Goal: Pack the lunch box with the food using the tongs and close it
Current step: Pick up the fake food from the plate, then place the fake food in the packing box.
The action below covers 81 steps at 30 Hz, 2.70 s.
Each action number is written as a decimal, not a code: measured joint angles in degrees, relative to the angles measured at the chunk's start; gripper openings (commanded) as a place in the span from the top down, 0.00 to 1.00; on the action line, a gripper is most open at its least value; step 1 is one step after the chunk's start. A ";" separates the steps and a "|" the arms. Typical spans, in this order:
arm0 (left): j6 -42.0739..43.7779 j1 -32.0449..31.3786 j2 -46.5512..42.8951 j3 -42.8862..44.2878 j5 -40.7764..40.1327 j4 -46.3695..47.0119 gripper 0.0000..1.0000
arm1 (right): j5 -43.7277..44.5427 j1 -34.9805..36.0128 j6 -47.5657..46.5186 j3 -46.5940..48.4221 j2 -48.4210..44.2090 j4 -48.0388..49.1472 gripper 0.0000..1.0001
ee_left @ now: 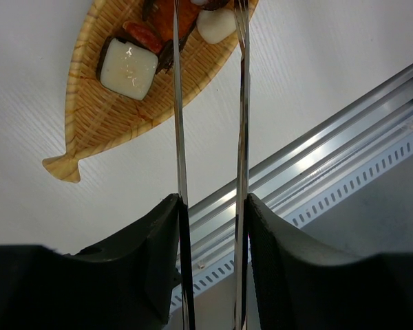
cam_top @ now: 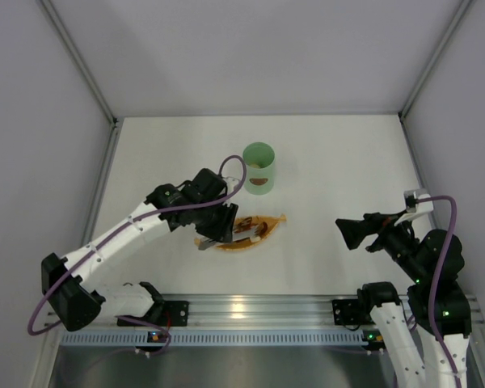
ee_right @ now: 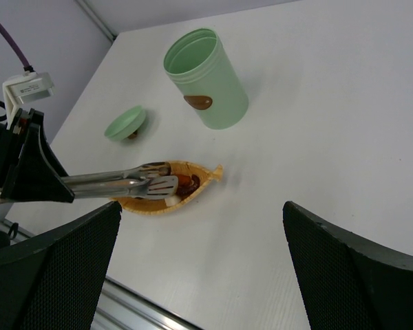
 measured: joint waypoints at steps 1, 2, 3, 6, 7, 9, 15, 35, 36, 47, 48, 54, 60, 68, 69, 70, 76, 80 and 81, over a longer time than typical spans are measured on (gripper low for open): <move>0.02 -0.02 0.04 0.00 0.04 0.02 0.54 | 0.07 0.00 0.02 0.00 0.00 0.00 0.00; 0.02 -0.04 0.13 0.00 0.11 0.04 0.54 | 0.11 0.00 0.02 0.00 -0.02 0.00 0.01; 0.04 -0.04 0.26 0.00 0.20 0.04 0.55 | 0.13 0.00 0.00 0.00 -0.04 -0.02 0.00; 0.11 -0.15 0.85 0.00 0.55 0.20 0.55 | 0.17 0.00 -0.02 0.00 -0.20 0.00 0.00; 0.15 -0.17 0.96 0.00 0.68 0.31 0.55 | 0.17 0.00 -0.02 -0.02 -0.28 -0.02 0.01; 0.20 -0.33 1.18 0.00 0.96 0.46 0.58 | 0.17 0.00 -0.11 -0.02 -0.35 0.00 0.00; 0.57 -0.44 1.20 0.00 1.27 0.55 0.63 | 0.28 0.00 -0.33 -0.04 -0.35 0.00 0.00; 1.01 -0.48 1.40 12.09 -2.78 -3.26 0.75 | 0.26 0.00 -0.35 -0.07 -0.33 0.00 0.01; 1.01 -0.48 1.38 13.77 -3.39 -4.00 0.75 | 0.26 0.00 -0.37 -0.07 -0.33 0.00 0.01; 0.09 -0.42 2.71 30.64 -12.39 -4.70 0.72 | 0.26 0.00 -0.35 -0.04 -0.15 0.00 0.00; -0.13 -0.35 3.50 31.67 -13.22 -4.55 0.72 | 0.26 0.00 -0.37 -0.04 -0.15 0.00 0.01; -0.70 0.37 10.43 33.99 -16.06 -3.10 0.70 | 0.26 0.00 -0.37 -0.04 -0.15 0.00 0.00; -0.72 0.81 14.97 33.99 -16.87 -3.04 0.68 | 0.26 0.00 -0.37 -0.04 -0.15 0.00 0.00; -0.70 1.09 15.08 33.97 -17.29 -2.51 0.51 | 0.28 0.00 -0.37 -0.04 -0.17 -0.02 0.00; -0.70 1.11 15.08 33.97 -17.29 -2.43 0.49 | 0.28 0.00 -0.37 -0.04 -0.17 0.00 0.01; -0.70 1.11 15.08 33.97 -17.31 -2.36 0.47 | 0.26 0.00 -0.37 -0.04 -0.17 0.00 0.01; -0.72 1.11 15.08 33.90 -17.27 -2.14 0.47 | 0.26 0.00 -0.37 -0.04 -0.17 0.00 0.01; -0.66 1.11 14.88 33.88 -16.83 -2.12 0.47 | 0.28 0.00 -0.37 -0.04 -0.17 -0.02 0.01; -0.63 1.11 14.62 33.88 -16.79 -2.14 0.47 | 0.26 0.00 -0.37 -0.04 -0.17 0.00 0.00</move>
